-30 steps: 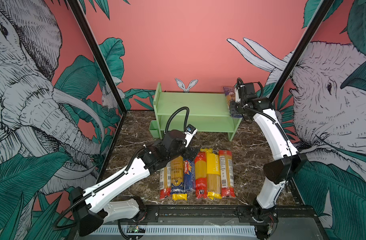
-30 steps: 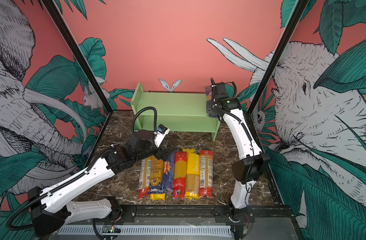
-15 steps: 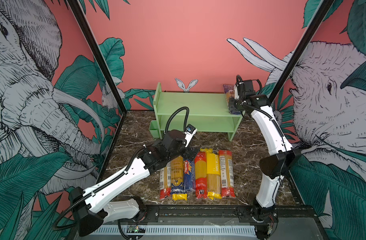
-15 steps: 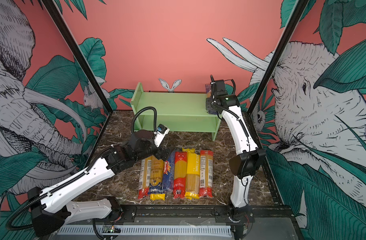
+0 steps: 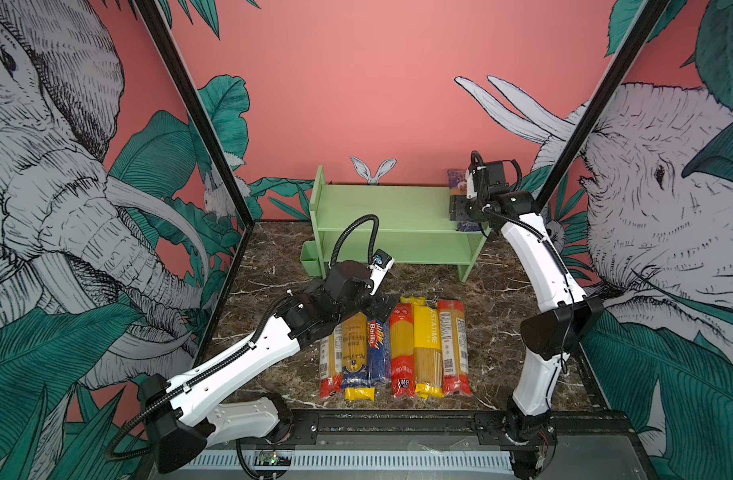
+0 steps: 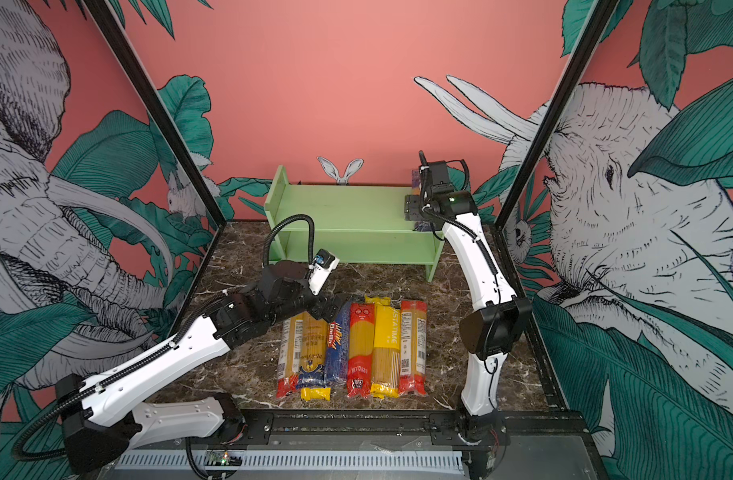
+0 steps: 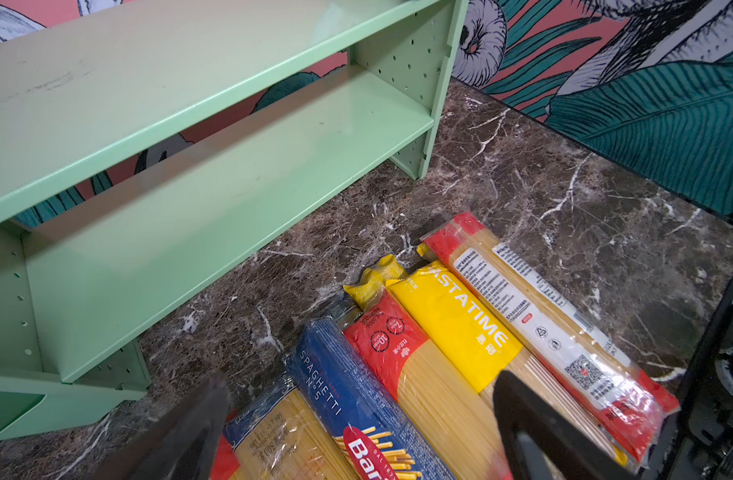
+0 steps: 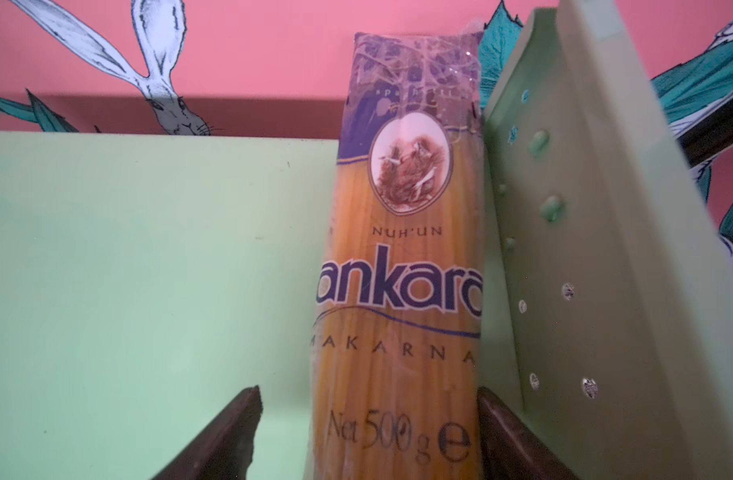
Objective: Place and organize the pasta boxes and bags onto the shelf
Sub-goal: 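Lower the ankara pack upright onto the lower shelf and open the right gripper, then withdraw the right gripper from the shelf and lower it to the white-red spaghetti pack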
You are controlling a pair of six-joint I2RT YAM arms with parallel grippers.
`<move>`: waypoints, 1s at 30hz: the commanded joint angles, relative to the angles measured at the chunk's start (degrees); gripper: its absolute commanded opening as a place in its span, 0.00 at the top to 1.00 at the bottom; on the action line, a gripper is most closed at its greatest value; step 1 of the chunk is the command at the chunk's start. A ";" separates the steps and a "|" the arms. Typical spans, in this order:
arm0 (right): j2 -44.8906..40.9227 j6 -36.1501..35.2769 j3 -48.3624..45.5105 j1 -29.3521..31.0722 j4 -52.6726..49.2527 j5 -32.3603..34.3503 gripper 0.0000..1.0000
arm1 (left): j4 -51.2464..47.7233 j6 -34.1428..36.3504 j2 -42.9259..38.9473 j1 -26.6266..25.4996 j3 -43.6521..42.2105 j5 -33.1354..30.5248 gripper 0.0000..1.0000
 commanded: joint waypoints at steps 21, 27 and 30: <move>-22.59 3.34 -19.07 4.62 5.09 -0.20 0.06 | -0.97 -6.34 -12.02 -0.13 -8.37 -1.49 0.01; -29.77 5.89 -31.46 12.16 6.63 1.87 0.06 | -3.13 -9.21 -16.06 -0.14 -12.91 -1.04 0.01; -32.33 7.60 -37.49 16.40 7.71 2.94 0.07 | -4.06 -10.62 -18.26 -0.14 -15.83 -1.05 0.01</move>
